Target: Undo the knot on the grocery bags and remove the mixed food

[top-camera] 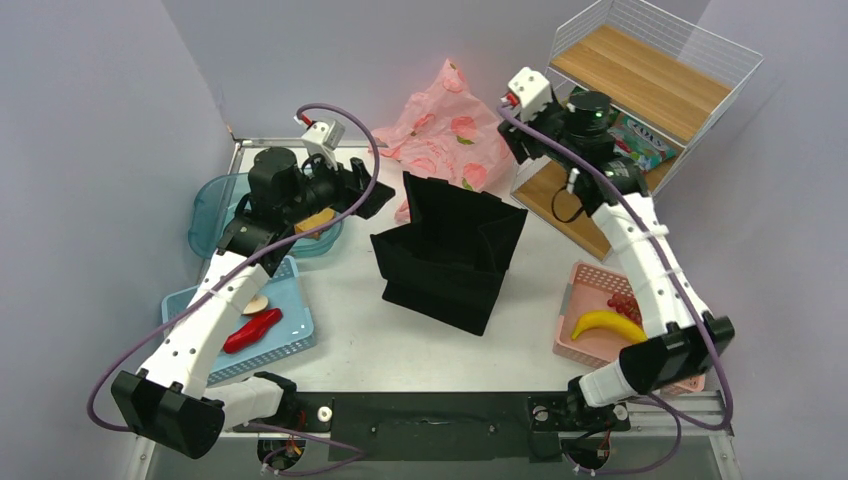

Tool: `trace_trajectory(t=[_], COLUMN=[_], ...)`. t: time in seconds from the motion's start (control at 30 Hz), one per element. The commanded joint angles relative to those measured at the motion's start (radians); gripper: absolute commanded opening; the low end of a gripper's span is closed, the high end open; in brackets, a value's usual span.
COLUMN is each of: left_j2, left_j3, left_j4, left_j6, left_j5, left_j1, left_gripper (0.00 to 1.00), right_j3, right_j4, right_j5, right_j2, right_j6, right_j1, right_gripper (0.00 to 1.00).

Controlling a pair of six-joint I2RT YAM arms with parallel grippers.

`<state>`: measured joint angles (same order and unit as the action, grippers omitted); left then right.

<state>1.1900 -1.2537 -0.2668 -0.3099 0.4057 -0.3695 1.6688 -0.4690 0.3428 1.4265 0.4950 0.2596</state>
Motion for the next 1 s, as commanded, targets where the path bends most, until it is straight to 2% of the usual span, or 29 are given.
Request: trace_trajectory(t=[0.0,0.1,0.2,0.43,0.8,0.97], left_j2=[-0.002,-0.014,-0.019,-0.017,0.017,0.023], left_j3=[0.009,0.033,0.045,0.038,0.018,0.010], left_j4=[0.011,0.000,-0.011,-0.056,-0.103,-0.139], left_j6=[0.034,0.036,0.031,0.034,0.007,0.011], left_j5=[0.015,0.016,0.019,0.019,0.019,0.012], left_j1=[0.022,0.035,0.043,0.055,0.080,0.093], left_gripper=[0.78,0.78,0.78,0.78,0.78,0.78], right_j3=[0.021,0.061,0.185,0.404,0.509,0.513], right_j4=[0.168,0.216,0.242,0.255,0.343,0.439], right_j5=[-0.127,-0.196,-0.247,-0.197,-0.165,-0.196], right_j2=[0.102,0.215,0.328,0.585,0.810,0.870], right_j6=[-0.041,-0.042,-0.080,-0.113,-0.102,-0.083], right_j1=[0.044,0.060,0.058,0.043,0.040,0.022], right_gripper=[0.56,0.57,0.58,0.58,0.61,0.64])
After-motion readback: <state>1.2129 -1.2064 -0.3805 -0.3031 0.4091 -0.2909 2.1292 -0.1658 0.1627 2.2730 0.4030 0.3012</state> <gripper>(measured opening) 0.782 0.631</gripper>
